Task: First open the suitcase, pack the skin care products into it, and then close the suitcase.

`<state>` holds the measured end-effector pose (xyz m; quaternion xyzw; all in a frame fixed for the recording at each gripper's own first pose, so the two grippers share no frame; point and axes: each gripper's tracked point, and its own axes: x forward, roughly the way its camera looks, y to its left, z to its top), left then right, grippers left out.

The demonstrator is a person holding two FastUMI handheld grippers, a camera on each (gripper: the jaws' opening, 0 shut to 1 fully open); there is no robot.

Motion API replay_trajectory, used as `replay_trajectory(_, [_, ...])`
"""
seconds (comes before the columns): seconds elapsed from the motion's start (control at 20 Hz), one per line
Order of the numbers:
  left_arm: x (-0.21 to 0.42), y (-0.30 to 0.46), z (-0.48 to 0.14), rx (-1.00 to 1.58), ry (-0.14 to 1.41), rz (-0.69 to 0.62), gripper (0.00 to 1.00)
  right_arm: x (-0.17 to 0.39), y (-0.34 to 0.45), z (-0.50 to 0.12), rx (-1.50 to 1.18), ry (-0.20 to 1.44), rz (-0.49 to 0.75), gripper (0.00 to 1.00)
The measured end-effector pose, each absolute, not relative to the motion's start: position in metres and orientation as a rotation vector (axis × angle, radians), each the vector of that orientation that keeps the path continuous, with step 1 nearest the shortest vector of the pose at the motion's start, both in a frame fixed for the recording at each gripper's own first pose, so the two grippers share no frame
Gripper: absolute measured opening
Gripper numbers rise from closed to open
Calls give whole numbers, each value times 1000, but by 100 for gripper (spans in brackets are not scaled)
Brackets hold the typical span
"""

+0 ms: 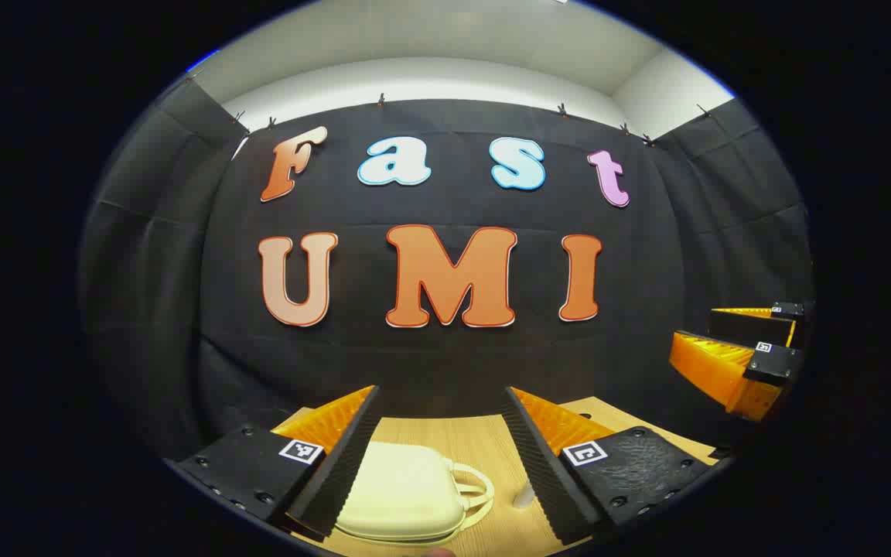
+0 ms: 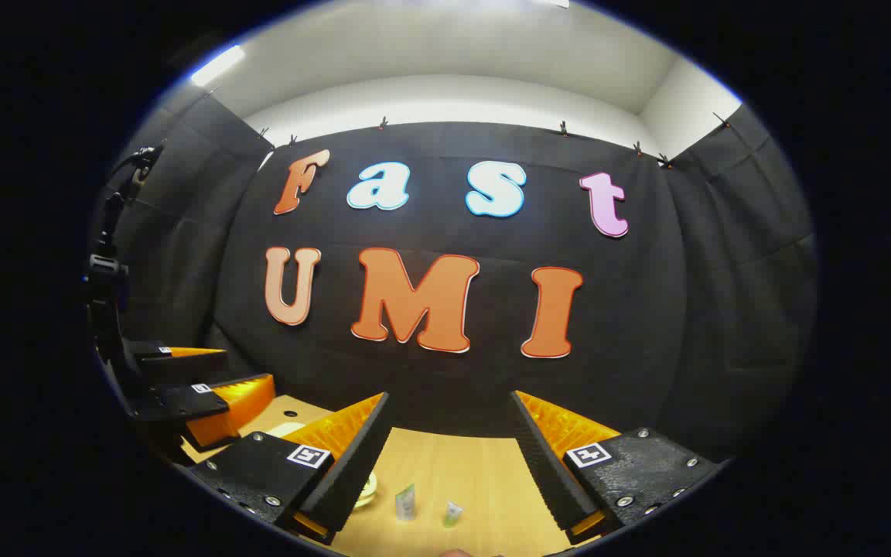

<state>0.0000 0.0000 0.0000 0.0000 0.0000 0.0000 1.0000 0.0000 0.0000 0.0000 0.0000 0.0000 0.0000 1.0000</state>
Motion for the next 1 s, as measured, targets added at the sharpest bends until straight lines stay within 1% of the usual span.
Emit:
replay_trajectory(0.05, [4, -1, 3, 5, -1, 20, 96, 6, -1, 3, 2, -13, 6, 95])
replay_trajectory(0.2, [11, -21, 17, -4, -48, 38, 96, 20, -6, -6, 10, -6, 39, 95])
replay_trajectory(0.25, [14, -27, 18, 3, -49, 41, 99, 25, -8, -10, 8, 2, 51, 95])
replay_trajectory(0.35, [17, -34, 13, 5, -57, 58, 94, 28, -22, -19, 1, 23, 50, 95])
replay_trajectory(0.65, [24, -69, -3, 59, -20, 74, 94, 32, -29, -49, 22, 95, 125, 95])
replay_trajectory(0.7, [25, -72, -5, 63, -19, 78, 96, 34, -28, -50, 25, 95, 142, 98])
replay_trajectory(0.75, [26, -73, -6, 65, -17, 86, 97, 35, -29, -51, 23, 96, 149, 95])
replay_trajectory(0.9, [31, -68, -4, 54, -20, 112, 98, 46, -27, -49, 18, 79, 172, 95])
replay_trajectory(0.95, [34, -67, -4, 50, -19, 113, 98, 49, -27, -50, 18, 84, 170, 98])
replay_trajectory(1.0, [40, -64, 1, 45, -30, 118, 98, 52, -27, -51, 21, 95, 175, 99])
